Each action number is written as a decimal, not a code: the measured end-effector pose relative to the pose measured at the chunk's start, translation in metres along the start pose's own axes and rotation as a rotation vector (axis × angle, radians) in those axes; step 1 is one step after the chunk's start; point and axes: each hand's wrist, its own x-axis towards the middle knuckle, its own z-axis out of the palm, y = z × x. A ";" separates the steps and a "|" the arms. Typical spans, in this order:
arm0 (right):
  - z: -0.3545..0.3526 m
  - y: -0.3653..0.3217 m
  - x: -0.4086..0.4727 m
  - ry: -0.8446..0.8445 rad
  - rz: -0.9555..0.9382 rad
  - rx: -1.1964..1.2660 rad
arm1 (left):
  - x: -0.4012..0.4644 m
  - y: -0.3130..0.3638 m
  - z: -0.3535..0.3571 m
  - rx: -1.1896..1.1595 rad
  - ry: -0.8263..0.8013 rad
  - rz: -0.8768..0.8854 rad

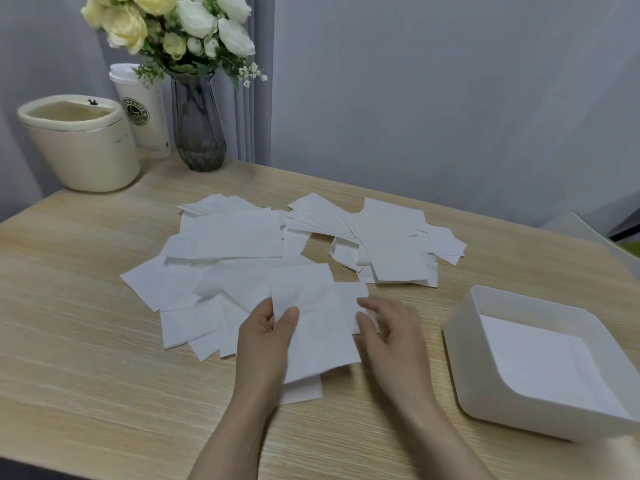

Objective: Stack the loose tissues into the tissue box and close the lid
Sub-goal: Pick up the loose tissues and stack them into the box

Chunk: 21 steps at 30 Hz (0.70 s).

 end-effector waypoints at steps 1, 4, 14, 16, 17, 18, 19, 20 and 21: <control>0.001 0.005 0.007 0.007 -0.079 -0.183 | 0.000 0.000 0.001 0.002 0.000 0.000; 0.001 0.012 0.028 -0.101 -0.081 -0.502 | 0.000 0.002 0.002 -0.003 -0.002 -0.013; 0.002 0.016 0.041 -0.231 -0.060 -0.738 | 0.000 0.002 0.002 0.009 -0.012 -0.026; -0.007 0.010 0.025 -0.254 -0.103 -0.745 | -0.001 0.003 0.003 0.019 -0.012 -0.015; -0.012 0.008 0.016 -0.269 -0.130 -0.731 | -0.001 0.003 0.003 0.025 -0.010 -0.013; -0.016 0.006 0.007 -0.288 -0.142 -0.719 | -0.001 0.003 0.004 0.027 -0.006 -0.014; -0.019 0.005 -0.002 -0.295 -0.157 -0.717 | -0.001 0.003 0.004 0.031 0.001 -0.015; -0.022 0.005 -0.012 -0.298 -0.181 -0.726 | -0.001 0.003 0.003 0.037 0.008 -0.015; -0.024 0.004 -0.023 -0.308 -0.202 -0.753 | 0.000 0.003 0.002 0.047 0.018 -0.011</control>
